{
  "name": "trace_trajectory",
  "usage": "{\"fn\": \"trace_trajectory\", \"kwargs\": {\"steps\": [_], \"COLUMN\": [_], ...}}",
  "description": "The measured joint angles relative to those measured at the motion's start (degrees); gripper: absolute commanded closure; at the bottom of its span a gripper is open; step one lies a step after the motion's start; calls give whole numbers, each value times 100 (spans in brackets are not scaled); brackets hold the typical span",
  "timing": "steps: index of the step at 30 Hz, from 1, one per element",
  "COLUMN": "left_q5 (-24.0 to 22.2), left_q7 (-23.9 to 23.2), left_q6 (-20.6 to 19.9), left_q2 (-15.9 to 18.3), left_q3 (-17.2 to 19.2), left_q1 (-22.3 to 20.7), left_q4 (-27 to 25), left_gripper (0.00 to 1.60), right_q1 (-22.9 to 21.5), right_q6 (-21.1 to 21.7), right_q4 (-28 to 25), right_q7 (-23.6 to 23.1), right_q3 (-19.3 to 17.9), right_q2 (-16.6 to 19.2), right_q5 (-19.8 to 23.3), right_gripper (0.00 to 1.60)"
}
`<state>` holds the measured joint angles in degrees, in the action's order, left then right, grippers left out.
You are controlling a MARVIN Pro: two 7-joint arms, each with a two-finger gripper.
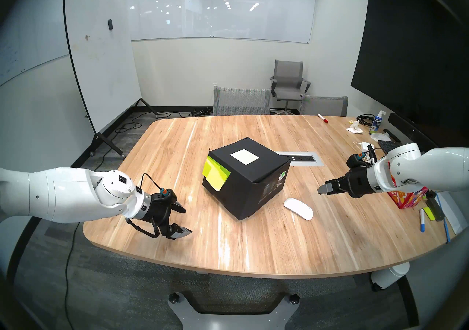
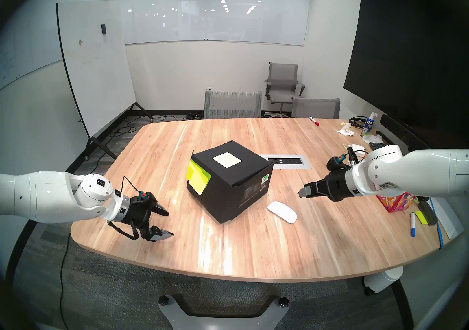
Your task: Open the box and place the mouse inside
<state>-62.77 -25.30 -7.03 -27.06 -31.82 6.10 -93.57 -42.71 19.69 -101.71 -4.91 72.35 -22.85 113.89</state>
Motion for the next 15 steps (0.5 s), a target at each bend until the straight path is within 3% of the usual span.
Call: {"fn": "trace_trajectory", "kwargs": {"steps": [4, 15], "left_q5": [-139, -433], "left_q7": [89, 677], "left_q6": [42, 645], "left_q2": [-47, -285], "left_q3": [39, 101], "left_q1": [55, 481], "left_q4": [-14, 160], "left_gripper": [0, 0], "right_q1": [0, 0], "right_q6": [0, 0], "right_q4": [0, 0], "right_q7": [0, 1], "right_q3": [0, 0], "right_q2": [0, 0], "right_q5": [0, 0], "right_gripper": [0, 0]}}
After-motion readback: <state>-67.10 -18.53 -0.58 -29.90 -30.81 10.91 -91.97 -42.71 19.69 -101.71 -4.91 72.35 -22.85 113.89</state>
